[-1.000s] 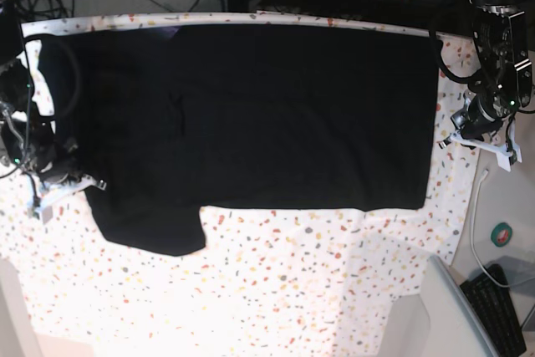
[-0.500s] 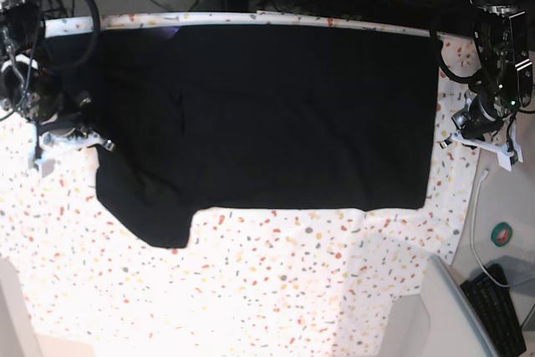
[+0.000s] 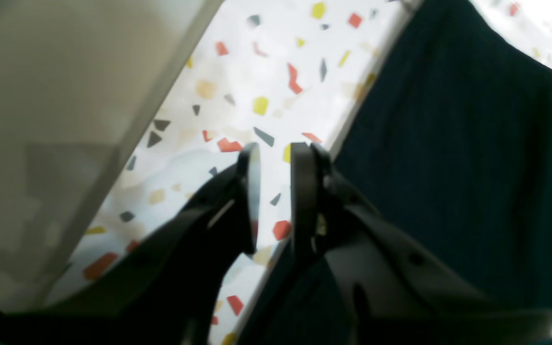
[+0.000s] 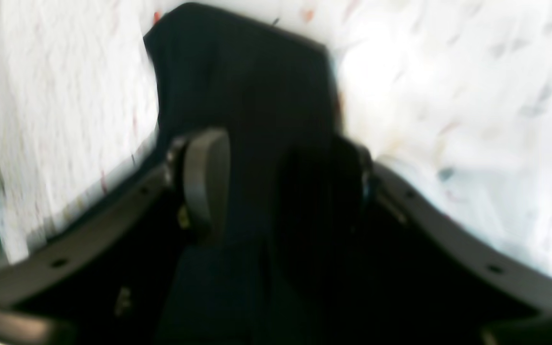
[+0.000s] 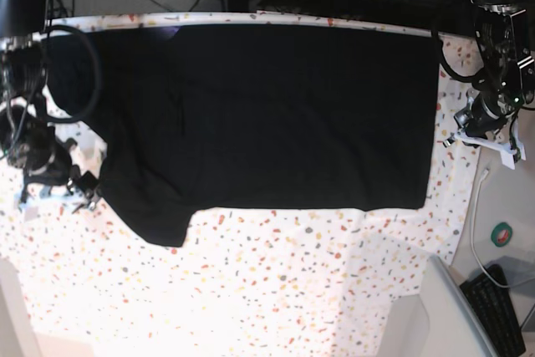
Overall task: Layout the t-shirt on the table in an organized manner, then fold the t-shirt properly
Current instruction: 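Move the right gripper to the shirt's hem corner and grasp it, then grasp the hem edge with the right gripper near the sleeve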
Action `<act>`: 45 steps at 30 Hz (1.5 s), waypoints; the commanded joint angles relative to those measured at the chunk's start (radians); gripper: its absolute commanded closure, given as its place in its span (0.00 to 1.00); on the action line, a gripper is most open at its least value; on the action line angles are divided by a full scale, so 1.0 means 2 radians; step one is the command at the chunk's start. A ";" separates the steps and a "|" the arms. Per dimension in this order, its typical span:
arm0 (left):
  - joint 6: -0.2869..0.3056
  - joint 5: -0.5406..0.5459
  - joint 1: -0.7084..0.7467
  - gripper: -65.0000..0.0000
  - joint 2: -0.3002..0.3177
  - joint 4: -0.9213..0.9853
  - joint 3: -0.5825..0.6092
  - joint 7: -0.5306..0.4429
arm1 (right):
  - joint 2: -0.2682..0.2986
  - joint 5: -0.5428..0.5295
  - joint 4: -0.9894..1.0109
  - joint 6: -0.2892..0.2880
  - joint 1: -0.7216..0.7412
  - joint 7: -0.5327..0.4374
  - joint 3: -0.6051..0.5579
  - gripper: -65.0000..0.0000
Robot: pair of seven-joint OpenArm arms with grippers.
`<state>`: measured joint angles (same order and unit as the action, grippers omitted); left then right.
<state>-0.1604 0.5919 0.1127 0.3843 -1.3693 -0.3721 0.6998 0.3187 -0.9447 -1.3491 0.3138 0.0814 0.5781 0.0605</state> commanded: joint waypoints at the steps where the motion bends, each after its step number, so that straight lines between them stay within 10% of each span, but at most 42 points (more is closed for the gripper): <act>1: -0.004 -0.002 -0.002 0.85 0.010 -0.007 -0.016 -0.010 | 0.006 -0.003 0.026 -0.003 0.026 -0.002 -0.001 0.50; 8: -0.004 -0.002 0.000 0.85 0.013 -0.007 -0.051 -0.010 | 0.004 -0.002 0.222 -0.064 0.122 -0.006 -0.035 0.51; 30: -0.004 -0.002 0.001 0.85 0.012 -0.006 -0.051 -0.009 | -0.030 -0.002 0.260 -0.067 0.142 -0.042 -0.042 0.51; 37: -0.004 -0.002 0.010 0.85 0.012 -0.006 -0.051 -0.010 | -0.031 -0.002 0.260 -0.067 0.139 -0.079 -0.041 0.99; 45: -0.004 -0.002 0.010 0.85 0.012 -0.006 -0.051 -0.010 | -0.030 -0.004 0.231 -0.067 0.138 -0.079 -0.039 1.00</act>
<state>-0.1715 0.5842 0.1417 0.3874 -1.3682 -0.4660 0.6991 0.2459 -0.9428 -0.8661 0.1913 0.3260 0.4370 -0.0235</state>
